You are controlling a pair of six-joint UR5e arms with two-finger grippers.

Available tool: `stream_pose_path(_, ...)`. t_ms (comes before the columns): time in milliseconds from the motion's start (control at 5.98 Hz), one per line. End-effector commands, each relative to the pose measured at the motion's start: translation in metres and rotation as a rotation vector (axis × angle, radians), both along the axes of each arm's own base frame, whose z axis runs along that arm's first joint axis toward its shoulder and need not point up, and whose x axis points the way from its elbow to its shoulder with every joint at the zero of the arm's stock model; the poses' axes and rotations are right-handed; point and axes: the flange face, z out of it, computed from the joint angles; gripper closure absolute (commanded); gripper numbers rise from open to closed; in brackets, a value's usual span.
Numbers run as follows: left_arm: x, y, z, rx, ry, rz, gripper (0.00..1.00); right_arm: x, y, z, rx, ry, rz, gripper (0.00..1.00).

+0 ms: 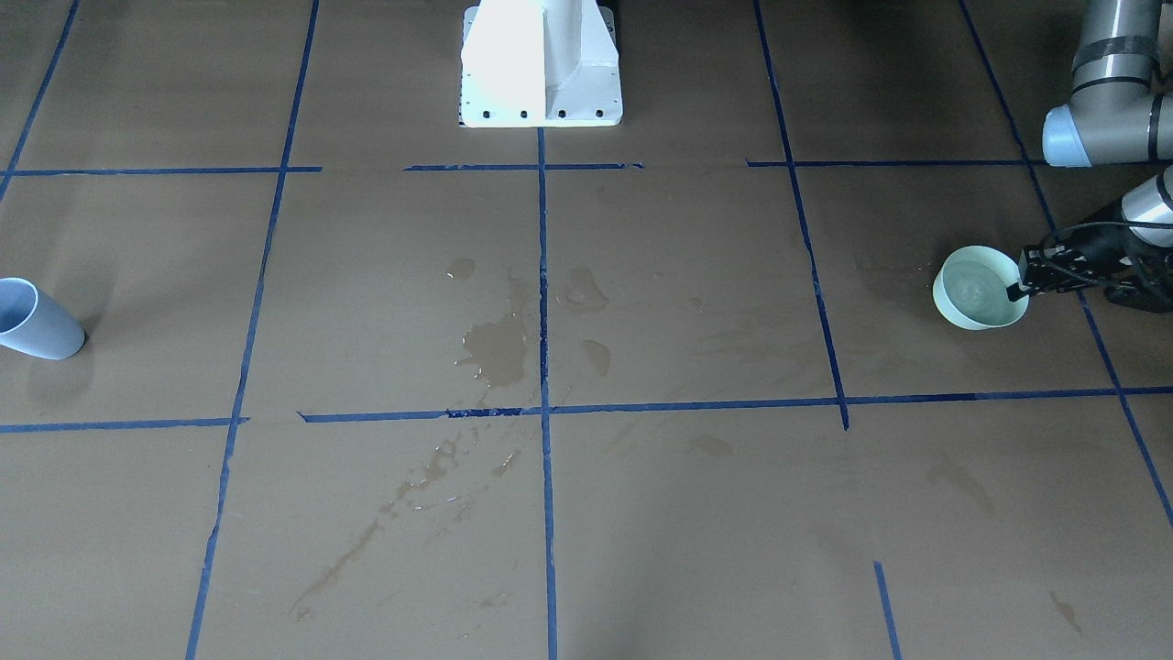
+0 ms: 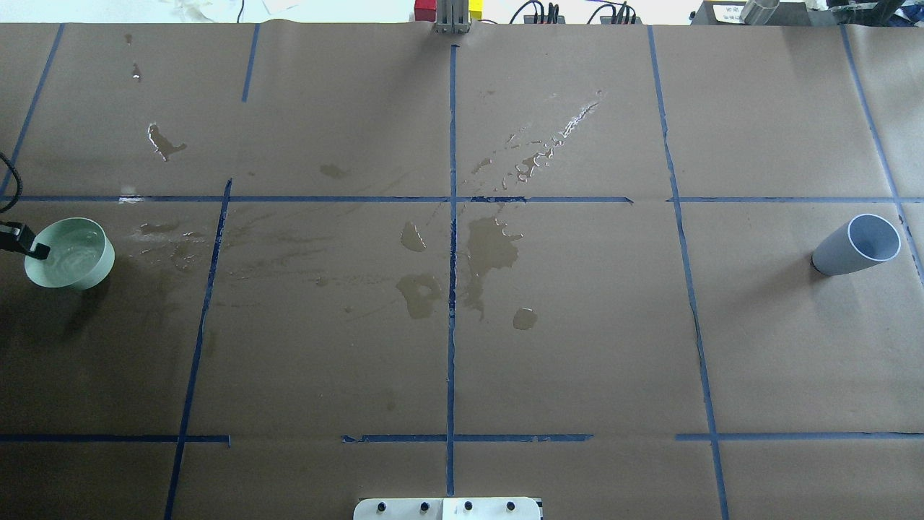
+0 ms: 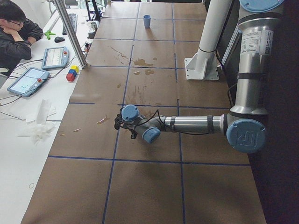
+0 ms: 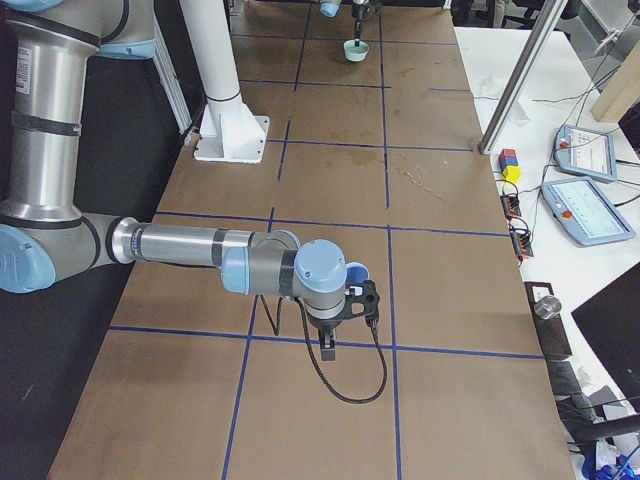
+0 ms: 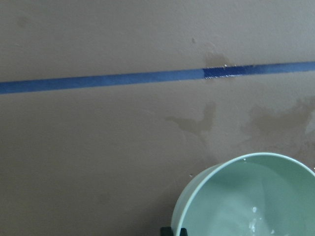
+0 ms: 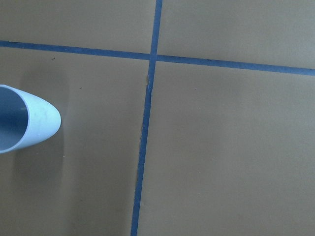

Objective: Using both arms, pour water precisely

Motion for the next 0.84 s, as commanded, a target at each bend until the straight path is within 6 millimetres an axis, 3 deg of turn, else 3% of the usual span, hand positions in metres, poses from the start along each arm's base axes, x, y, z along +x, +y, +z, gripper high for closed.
stream_pose_path(0, 0.0189, 0.0063, 0.0016, 0.0, -0.002, 0.04, 0.93, 0.0, 0.0002, 0.0001, 0.001, 0.0, 0.0, 0.0)
stream_pose_path(167, 0.021, 0.0075, 0.0055, -0.005, -0.006, 0.045, 0.92, 0.0, 0.0001, -0.0006, 0.002, 0.0, 0.0, 0.0)
stream_pose_path(335, 0.0217, 0.0078, 0.0055, -0.004, -0.006, 0.048, 0.73, 0.0, 0.0001, -0.0006, 0.002, 0.0, 0.0, 0.0)
stream_pose_path(502, 0.0221, 0.0073, 0.0046, -0.005, -0.004, 0.048, 0.34, 0.0, 0.0001, -0.0006, 0.002, 0.0, 0.0, 0.0)
stream_pose_path(669, 0.0226, 0.0065, 0.0015, 0.001, -0.001, 0.048, 0.02, 0.0001, -0.0006, -0.0013, 0.004, 0.0, 0.0, 0.0)
